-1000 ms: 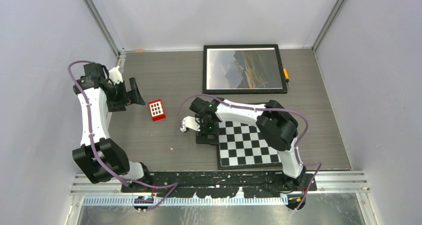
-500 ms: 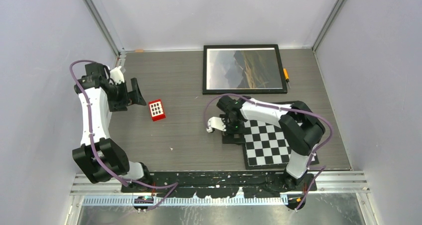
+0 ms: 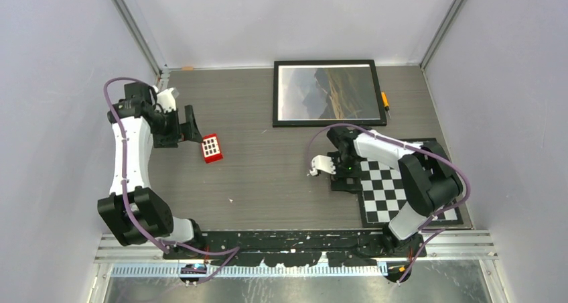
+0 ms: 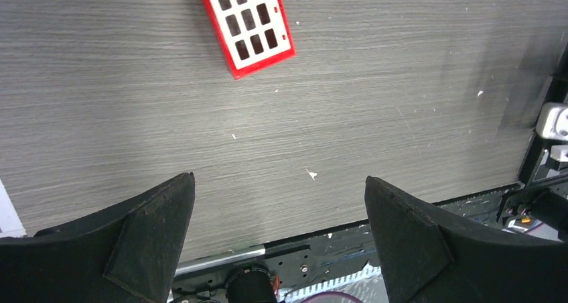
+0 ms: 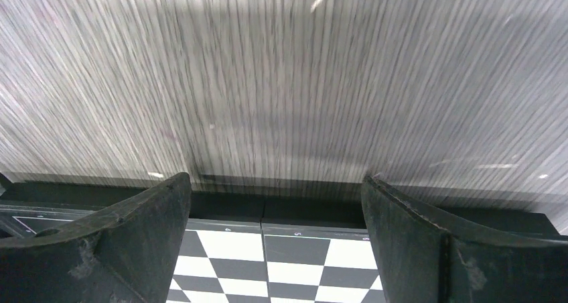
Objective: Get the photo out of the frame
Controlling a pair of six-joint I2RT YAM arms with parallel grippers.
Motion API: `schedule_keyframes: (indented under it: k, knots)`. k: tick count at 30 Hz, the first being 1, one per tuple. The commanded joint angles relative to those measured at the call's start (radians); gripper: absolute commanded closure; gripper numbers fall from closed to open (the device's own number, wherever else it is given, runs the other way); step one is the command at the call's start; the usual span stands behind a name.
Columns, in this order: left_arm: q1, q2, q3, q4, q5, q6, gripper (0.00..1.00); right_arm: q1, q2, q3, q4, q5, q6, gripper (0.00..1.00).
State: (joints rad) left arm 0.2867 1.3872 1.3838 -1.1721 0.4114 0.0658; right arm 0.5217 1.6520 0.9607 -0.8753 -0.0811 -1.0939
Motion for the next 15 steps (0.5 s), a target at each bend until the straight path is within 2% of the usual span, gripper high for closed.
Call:
schedule_keyframes:
  k: [1, 8, 12, 15]
  knots:
    - [-0.045, 0.002, 0.030, 0.001, -0.002, 0.032, 0.00, -0.055, -0.041, -0.052, -0.078, 0.018, -0.062, 0.00]
    - [-0.181, 0.055, 0.055, 0.037, -0.051, 0.055, 0.00, -0.112, -0.069, -0.028, -0.099, 0.000, -0.050, 0.00]
    - [-0.328, 0.124, 0.090, 0.064, -0.099, 0.068, 0.00, -0.138, -0.059, 0.113, -0.145, -0.087, 0.045, 0.00]
    - [-0.402, 0.209, 0.174, 0.082, -0.095, 0.043, 0.00, -0.169, -0.023, 0.259, -0.176, -0.173, 0.161, 0.00]
